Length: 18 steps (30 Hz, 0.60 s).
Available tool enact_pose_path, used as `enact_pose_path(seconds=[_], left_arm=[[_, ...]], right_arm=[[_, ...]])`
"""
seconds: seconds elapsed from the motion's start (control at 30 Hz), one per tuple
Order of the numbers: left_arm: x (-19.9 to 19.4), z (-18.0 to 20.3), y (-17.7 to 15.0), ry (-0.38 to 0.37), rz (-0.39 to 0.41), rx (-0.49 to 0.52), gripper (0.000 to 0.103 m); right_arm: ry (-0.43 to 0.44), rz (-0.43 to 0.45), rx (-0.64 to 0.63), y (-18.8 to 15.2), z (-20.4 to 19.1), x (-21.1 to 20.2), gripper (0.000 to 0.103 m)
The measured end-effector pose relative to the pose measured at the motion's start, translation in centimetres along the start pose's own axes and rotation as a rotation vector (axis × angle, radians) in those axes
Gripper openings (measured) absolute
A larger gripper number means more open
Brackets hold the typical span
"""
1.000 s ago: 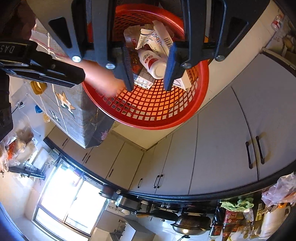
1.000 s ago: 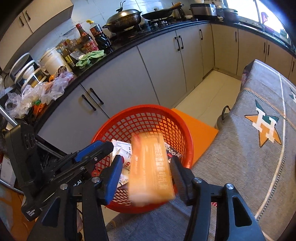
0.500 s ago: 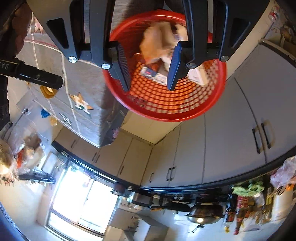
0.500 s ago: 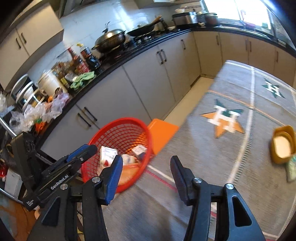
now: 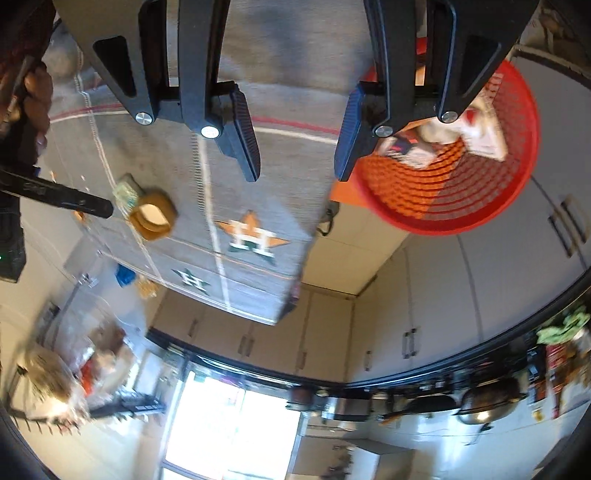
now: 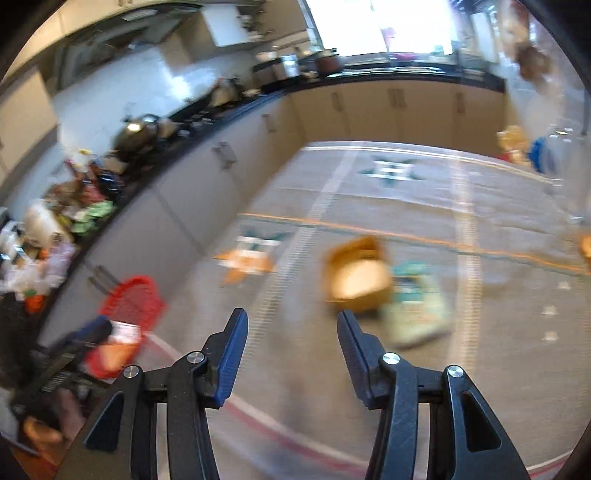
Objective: Collect trash
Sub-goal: 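Move both open grippers back to the yellow container and green pouch, then grasp the green snack pouch with the right gripper while the left gripper grasps the yellow container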
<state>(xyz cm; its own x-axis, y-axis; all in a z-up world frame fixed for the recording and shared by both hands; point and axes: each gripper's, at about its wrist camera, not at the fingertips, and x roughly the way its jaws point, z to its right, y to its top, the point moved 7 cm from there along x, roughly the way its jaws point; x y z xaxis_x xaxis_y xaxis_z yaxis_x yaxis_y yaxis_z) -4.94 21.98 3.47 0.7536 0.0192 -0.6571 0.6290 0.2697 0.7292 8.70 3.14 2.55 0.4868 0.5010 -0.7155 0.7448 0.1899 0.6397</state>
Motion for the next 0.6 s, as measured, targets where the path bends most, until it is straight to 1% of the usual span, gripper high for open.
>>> enact_pose_path(seconds=[0.07,0.17,0.37,0.43,0.53,0.57,0.6], left_arm=[[0.6,1.7,0.3,-0.013,-0.007,0.018,0.041],[1.4,3.5,0.4,-0.032,-0.018,0.040,0.043],[3.4,6.3,0.5,-0.046,-0.066,0.086,0.046],[3.8,7.0,0.7,-0.053,-0.076,0.091,0.052],[4.4,8.0,1.2,-0.067,-0.089,0.095,0.054],[4.7,8.4,1.2,-0.072,-0.096,0.097,0.054],[5.0,8.8,1.3,-0.079,-0.105,0.098,0.054]], right_arm=[[-0.054,-0.032,-0.019,-0.2,2.7,0.5,0.067],[-0.112,-0.071,-0.040,-0.5,5.3,1.5,0.067],[-0.148,-0.115,-0.085,-0.6,6.5,4.5,0.067],[-0.157,-0.131,-0.101,-0.8,6.7,5.4,0.068],[-0.188,-0.121,-0.121,-0.8,7.0,6.1,0.068],[-0.192,-0.117,-0.117,-0.9,7.3,6.2,0.067],[-0.193,-0.119,-0.111,-0.9,7.4,6.3,0.059]])
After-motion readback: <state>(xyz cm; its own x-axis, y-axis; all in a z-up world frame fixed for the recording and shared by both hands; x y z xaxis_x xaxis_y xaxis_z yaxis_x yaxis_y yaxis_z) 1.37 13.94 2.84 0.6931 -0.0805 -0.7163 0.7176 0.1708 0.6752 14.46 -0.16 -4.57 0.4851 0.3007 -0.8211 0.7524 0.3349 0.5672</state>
